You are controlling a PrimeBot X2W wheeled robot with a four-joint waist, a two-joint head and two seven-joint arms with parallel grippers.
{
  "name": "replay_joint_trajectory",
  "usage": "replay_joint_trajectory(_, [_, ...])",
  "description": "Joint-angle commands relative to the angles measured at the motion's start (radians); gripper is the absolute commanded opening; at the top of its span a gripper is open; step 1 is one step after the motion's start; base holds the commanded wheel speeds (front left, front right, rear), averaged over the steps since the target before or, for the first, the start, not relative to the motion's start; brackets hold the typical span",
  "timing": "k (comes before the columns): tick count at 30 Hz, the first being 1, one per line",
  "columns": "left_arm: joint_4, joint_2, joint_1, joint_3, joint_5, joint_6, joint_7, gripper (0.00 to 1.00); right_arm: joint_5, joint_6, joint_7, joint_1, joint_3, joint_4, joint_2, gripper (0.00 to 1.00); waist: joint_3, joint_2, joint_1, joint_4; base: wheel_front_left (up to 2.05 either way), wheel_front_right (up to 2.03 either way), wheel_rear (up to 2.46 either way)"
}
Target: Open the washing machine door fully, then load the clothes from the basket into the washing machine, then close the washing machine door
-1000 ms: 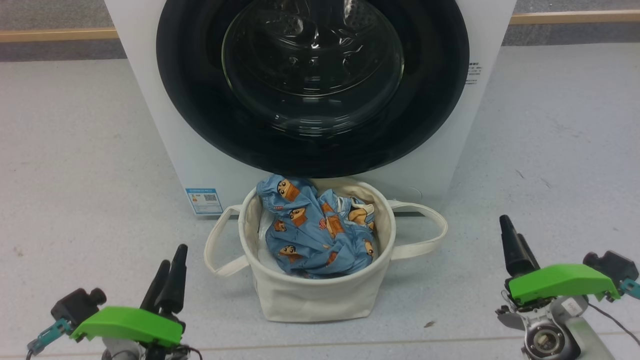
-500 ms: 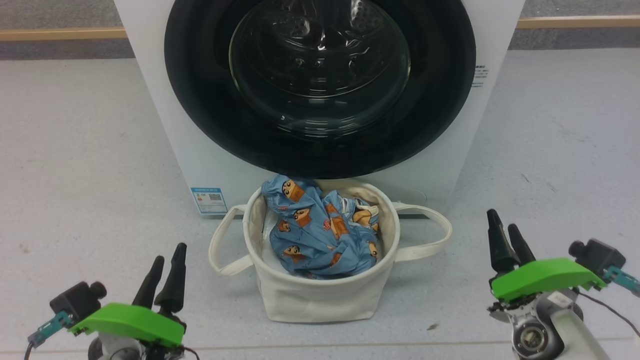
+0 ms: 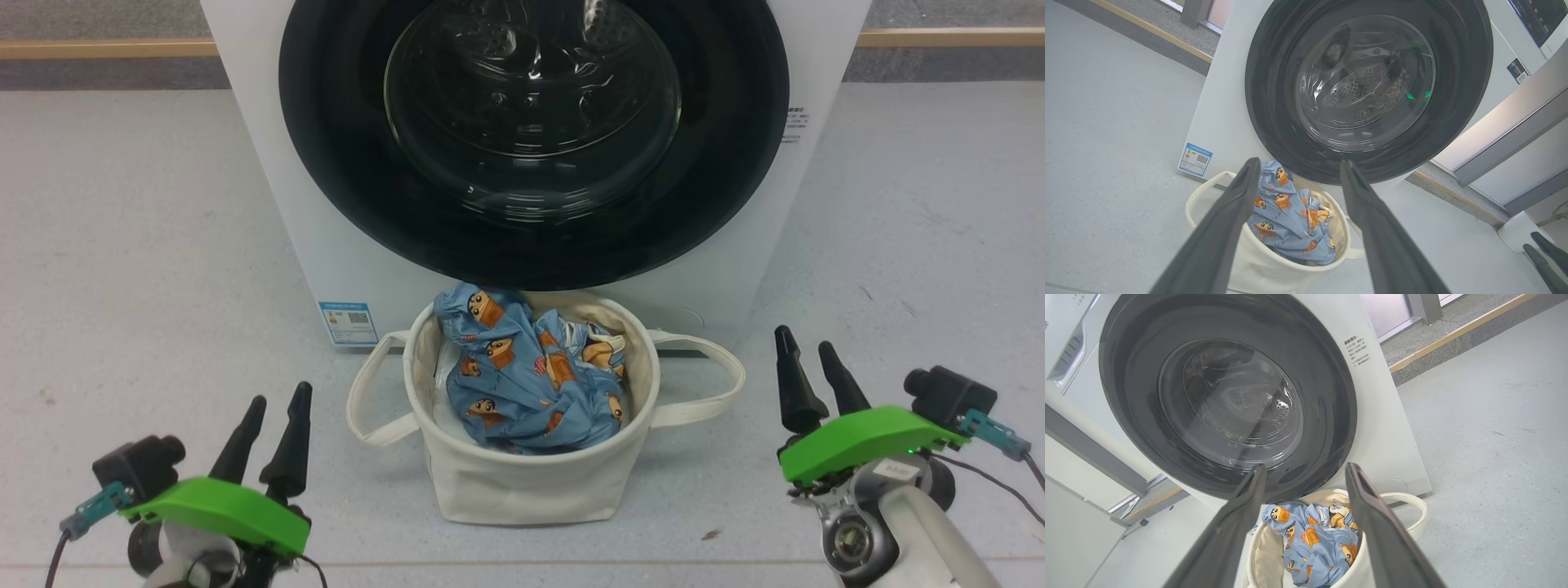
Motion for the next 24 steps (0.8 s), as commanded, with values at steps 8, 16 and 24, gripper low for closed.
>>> replay_joint_trajectory(8, [-0.023,0.06,-0.093,0.008,0.094,0.013,-0.038,1.0,-0.114,0.0,-0.029,-0.078,0.041,-0.017,-0.02,1.0,0.001,0.0,0.0,0.008,0.0,0.0,0.0])
replay_joint_trajectory(16, [-0.019,0.079,-0.11,-0.006,0.154,0.012,-0.058,1.0,-0.186,0.0,-0.041,-0.096,0.066,-0.003,-0.025,1.0,0.002,0.0,0.0,0.017,0.0,0.0,0.0])
replay_joint_trajectory(24, [-0.01,0.098,-0.128,-0.028,0.219,0.009,-0.082,1.0,-0.265,0.0,-0.052,-0.12,0.093,0.011,-0.032,1.0,0.0,0.0,0.0,0.026,0.0,0.0,0.0])
